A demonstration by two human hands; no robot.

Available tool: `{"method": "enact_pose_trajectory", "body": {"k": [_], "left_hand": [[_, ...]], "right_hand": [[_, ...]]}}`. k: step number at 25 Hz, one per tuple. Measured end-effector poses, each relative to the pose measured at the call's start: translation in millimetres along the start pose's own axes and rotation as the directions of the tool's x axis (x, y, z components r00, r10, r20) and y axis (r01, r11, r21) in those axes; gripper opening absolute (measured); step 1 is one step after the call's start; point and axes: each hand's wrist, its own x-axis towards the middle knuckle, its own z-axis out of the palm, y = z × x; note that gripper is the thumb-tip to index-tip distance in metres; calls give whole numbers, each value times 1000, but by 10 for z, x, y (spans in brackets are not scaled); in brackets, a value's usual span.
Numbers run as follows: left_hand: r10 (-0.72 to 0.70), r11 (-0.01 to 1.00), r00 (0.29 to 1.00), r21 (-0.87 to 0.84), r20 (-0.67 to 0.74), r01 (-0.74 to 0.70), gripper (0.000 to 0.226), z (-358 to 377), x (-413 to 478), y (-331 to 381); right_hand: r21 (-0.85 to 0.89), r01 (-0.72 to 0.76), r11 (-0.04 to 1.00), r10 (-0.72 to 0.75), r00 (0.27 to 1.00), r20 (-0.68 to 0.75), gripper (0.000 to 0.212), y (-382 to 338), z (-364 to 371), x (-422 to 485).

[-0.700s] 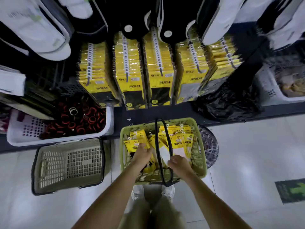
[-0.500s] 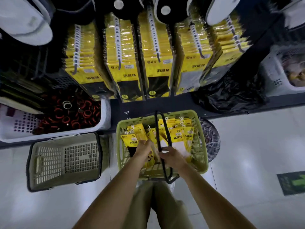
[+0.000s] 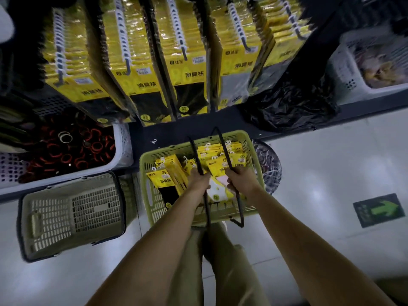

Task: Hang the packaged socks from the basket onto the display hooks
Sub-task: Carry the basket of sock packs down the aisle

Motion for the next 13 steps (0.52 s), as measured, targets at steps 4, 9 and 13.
{"method": "enact_pose_trajectory", "body": {"k": [4,9,13], "left_hand": [[-33,996,996,76,-85,39,11,-608,-423,-126],[95,959,991,260,95,-117,4,-615,-1007,244],[227,806,909,457,349,-376,5,104,-1415,519]], "right_hand": [[-29,-120,992,120,993,-18,26,48,-138,-495],[323,-179,929,249,950,-189,28,293,-743,-1275],[493,-170,853,338,900,-274,28,781,-1185,-1817]]}}
